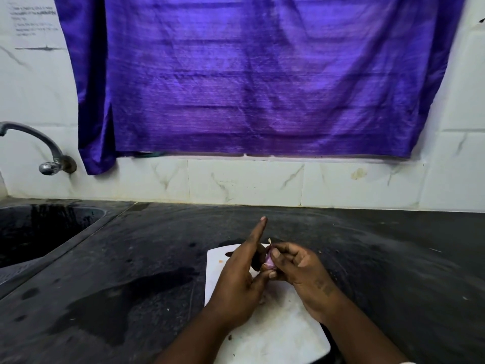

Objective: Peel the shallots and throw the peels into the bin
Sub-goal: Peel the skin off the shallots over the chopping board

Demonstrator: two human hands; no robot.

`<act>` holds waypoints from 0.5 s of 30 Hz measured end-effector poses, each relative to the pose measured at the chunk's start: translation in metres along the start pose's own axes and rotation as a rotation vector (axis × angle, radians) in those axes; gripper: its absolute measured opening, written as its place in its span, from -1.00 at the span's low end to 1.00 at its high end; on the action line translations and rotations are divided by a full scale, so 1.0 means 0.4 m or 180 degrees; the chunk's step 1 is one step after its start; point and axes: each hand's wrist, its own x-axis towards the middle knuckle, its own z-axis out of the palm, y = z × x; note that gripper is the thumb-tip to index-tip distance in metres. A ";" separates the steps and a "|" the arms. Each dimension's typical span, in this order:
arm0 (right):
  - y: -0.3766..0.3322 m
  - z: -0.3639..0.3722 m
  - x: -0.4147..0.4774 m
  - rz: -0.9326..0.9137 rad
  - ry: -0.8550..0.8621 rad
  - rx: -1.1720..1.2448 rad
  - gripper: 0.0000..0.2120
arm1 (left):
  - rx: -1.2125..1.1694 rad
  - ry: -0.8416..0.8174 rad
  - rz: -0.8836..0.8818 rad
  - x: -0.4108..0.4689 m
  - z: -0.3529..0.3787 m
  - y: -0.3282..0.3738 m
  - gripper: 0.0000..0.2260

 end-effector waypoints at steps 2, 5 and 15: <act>0.003 0.000 0.000 0.0001 0.0035 0.0010 -0.68 | 0.0031 0.0007 0.0022 -0.001 0.004 0.000 -0.14; 0.006 0.000 0.001 -0.0023 0.0020 0.0042 -0.70 | 0.0082 0.0016 0.0065 -0.002 0.006 0.002 -0.14; -0.005 0.010 -0.006 -0.0068 0.0052 0.0077 -0.79 | 0.0269 0.0016 0.0120 0.002 0.014 0.007 -0.15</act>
